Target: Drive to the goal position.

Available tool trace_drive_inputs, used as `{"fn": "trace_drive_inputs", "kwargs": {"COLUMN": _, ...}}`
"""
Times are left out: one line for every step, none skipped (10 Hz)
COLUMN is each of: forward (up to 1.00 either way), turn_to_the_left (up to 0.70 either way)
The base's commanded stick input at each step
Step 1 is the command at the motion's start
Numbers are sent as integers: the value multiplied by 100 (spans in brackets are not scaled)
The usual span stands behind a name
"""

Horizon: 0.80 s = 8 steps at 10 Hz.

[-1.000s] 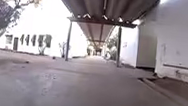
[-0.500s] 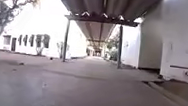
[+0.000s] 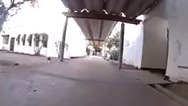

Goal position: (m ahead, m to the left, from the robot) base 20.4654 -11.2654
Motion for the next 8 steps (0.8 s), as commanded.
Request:
{"fn": "trace_drive_inputs", "kwargs": {"forward": 70, "turn_to_the_left": 0}}
{"fn": "trace_drive_inputs", "kwargs": {"forward": 70, "turn_to_the_left": 0}}
{"fn": "trace_drive_inputs", "kwargs": {"forward": 70, "turn_to_the_left": 0}}
{"fn": "trace_drive_inputs", "kwargs": {"forward": 70, "turn_to_the_left": 0}}
{"fn": "trace_drive_inputs", "kwargs": {"forward": 70, "turn_to_the_left": 0}}
{"fn": "trace_drive_inputs", "kwargs": {"forward": 70, "turn_to_the_left": 0}}
{"fn": "trace_drive_inputs", "kwargs": {"forward": 70, "turn_to_the_left": 0}}
{"fn": "trace_drive_inputs", "kwargs": {"forward": 70, "turn_to_the_left": 0}}
